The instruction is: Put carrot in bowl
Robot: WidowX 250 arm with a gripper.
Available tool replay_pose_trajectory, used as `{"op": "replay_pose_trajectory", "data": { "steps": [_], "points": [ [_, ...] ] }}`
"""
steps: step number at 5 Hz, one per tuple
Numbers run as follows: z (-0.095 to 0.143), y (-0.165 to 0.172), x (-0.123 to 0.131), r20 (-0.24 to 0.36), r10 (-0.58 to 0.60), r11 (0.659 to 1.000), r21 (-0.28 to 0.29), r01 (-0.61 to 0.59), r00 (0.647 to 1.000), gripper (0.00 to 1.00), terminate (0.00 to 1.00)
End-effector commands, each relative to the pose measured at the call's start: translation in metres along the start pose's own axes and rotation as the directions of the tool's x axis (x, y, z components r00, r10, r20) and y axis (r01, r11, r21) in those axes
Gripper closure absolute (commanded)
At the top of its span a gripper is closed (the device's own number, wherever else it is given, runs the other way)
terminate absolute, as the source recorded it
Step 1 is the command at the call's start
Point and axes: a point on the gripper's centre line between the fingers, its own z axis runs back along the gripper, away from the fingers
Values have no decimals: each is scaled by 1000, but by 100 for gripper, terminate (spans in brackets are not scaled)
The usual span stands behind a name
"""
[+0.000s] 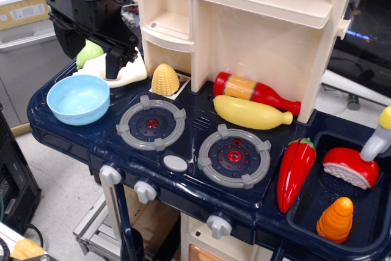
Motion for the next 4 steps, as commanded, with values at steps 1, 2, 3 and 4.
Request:
{"op": "replay_pose_trajectory", "data": {
  "steps": [1,2,3,4],
  "points": [
    [0,0,0,0,0,1000,0,0,1000,0,0],
    [47,-27,0,-81,-110,993,44,114,991,0,0],
    [69,-70,-16,-82,-107,994,3,107,991,0,0],
    [80,-118,-20,-58,-94,995,-50,91,994,0,0]
  ]
}}
